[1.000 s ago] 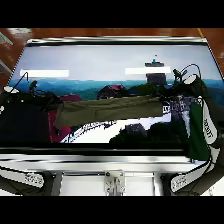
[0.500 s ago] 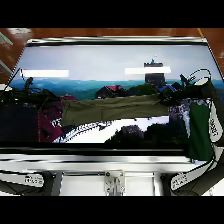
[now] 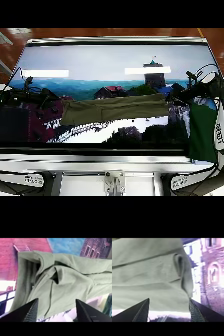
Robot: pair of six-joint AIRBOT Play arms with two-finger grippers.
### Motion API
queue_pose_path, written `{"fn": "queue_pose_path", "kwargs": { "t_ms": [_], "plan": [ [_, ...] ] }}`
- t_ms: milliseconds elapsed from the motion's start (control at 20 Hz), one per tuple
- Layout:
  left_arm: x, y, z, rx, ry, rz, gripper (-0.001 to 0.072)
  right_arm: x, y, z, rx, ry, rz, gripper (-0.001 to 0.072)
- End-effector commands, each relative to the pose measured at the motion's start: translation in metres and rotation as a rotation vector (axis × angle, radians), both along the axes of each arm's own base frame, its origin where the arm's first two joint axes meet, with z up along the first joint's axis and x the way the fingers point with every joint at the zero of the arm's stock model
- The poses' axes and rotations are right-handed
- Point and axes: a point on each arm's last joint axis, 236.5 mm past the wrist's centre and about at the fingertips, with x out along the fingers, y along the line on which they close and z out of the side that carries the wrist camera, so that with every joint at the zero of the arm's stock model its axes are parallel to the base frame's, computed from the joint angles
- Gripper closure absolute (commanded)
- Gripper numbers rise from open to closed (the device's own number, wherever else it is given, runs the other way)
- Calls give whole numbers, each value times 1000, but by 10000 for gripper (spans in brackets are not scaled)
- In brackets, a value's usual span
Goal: Fold the shirts.
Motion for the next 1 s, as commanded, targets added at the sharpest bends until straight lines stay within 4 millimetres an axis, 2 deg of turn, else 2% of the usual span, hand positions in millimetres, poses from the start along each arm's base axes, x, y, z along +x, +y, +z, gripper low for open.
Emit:
{"fn": "queue_pose_path", "kwargs": {
  "t_ms": [0,150,300,450,550,600,700,750,800,850,950],
  "plan": [
    [5,-5,8,-40,-16,15,154,15,0,-16,21,-14,-62,81],
    [7,-11,14,-75,-26,21,173,27,11,-40,98,-14,-109,81],
    [8,-16,18,-78,-34,14,172,34,10,-57,104,-14,-134,81],
    [8,-24,22,-78,-44,-4,172,36,10,-69,121,-5,-156,81],
    [8,-32,24,-75,-52,-19,173,36,19,-72,153,6,-163,83],
    [8,-35,25,-72,-56,-26,173,36,23,-73,170,12,-164,131],
    [7,-45,26,-76,-57,-44,173,37,33,-66,218,7,-156,405],
    [7,-49,26,-77,-57,-55,180,38,39,-59,247,-11,-124,506],
    [7,-54,27,-80,-59,-63,227,39,44,-49,261,-41,-85,600],
    [8,-60,29,-86,-67,-67,282,43,46,-35,265,-84,-59,644],
    [17,-78,38,-120,-100,-57,447,51,49,4,267,-181,-26,645]
  ]
}}
